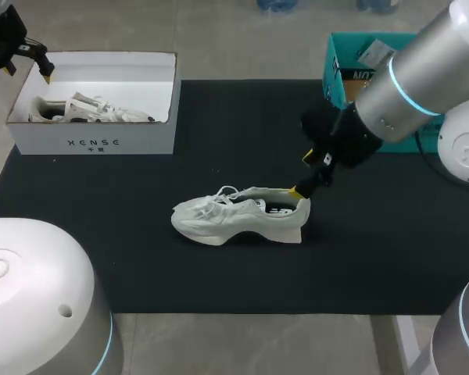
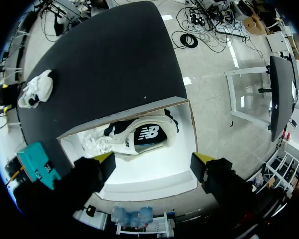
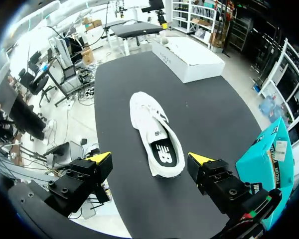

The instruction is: Take the shoe out of the shoebox, open the shoe tongue, remove and reinsert the insole, then place the shoe into the shoebox

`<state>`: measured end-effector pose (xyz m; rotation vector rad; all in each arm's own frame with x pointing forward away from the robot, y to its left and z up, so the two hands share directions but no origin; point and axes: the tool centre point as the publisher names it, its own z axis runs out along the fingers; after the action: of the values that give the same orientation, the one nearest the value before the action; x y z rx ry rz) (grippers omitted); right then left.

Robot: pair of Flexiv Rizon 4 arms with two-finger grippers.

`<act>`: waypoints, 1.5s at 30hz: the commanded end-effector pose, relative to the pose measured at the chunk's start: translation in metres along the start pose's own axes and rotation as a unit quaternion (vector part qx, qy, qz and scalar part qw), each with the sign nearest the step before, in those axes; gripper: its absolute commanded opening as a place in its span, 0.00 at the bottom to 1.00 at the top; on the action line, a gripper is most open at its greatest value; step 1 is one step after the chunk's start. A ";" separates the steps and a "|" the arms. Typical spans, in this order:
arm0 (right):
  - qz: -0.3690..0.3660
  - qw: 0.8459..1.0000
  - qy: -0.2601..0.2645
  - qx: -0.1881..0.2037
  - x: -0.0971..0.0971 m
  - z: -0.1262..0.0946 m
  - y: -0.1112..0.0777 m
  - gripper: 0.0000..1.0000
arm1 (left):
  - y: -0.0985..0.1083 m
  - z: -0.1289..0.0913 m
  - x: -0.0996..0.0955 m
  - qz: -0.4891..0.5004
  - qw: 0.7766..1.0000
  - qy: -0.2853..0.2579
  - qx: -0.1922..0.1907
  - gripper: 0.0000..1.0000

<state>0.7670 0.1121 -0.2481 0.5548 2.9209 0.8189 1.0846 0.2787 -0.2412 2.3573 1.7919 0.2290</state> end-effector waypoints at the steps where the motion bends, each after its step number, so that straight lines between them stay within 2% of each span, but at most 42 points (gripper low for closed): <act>1: -0.100 0.991 0.056 -0.071 -0.003 0.001 -0.007 1.00 | 0.000 -0.001 0.000 0.000 1.000 0.001 0.000 1.00; 9: -0.119 0.990 0.056 -0.048 -0.008 -0.010 -0.015 1.00 | 0.000 -0.001 0.000 0.000 1.000 0.001 0.000 1.00; 15: -0.110 0.992 0.056 -0.036 -0.007 -0.009 -0.020 1.00 | 0.000 -0.001 0.000 0.000 1.000 0.001 0.000 1.00; 20: -0.143 0.985 0.038 -0.092 -0.005 -0.002 -0.038 1.00 | 0.000 -0.001 0.000 0.000 1.000 0.001 0.000 1.00; 22: -0.158 0.982 0.039 -0.093 -0.002 0.002 -0.044 1.00 | 0.000 -0.001 0.000 0.000 1.000 0.001 0.000 1.00; 23: -0.173 0.978 0.030 -0.115 -0.001 0.004 -0.046 1.00 | 0.000 -0.001 0.000 0.000 1.000 0.001 0.000 1.00; 29: -0.180 0.977 0.041 -0.107 0.008 0.016 -0.058 1.00 | 0.000 -0.001 0.000 0.000 1.000 0.001 0.000 1.00; 35: -0.178 0.972 0.036 -0.151 0.013 0.030 -0.079 1.00 | 0.000 -0.001 0.000 0.000 1.000 0.001 0.000 1.00; 37: -0.179 0.970 0.037 -0.157 0.012 0.032 -0.082 1.00 | 0.000 -0.001 0.000 0.000 1.000 0.001 0.000 1.00; 40: -0.178 0.973 0.038 -0.145 0.009 0.033 -0.082 1.00 | 0.000 -0.001 0.000 0.000 1.000 0.001 0.000 1.00; 45: -0.161 0.974 0.042 -0.152 -0.005 0.036 -0.087 1.00 | 0.000 -0.001 0.000 0.000 1.000 0.001 0.000 1.00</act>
<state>0.7437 0.0609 -0.3187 0.0152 2.7585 1.2097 1.0846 0.2787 -0.2412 2.3572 1.7919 0.2289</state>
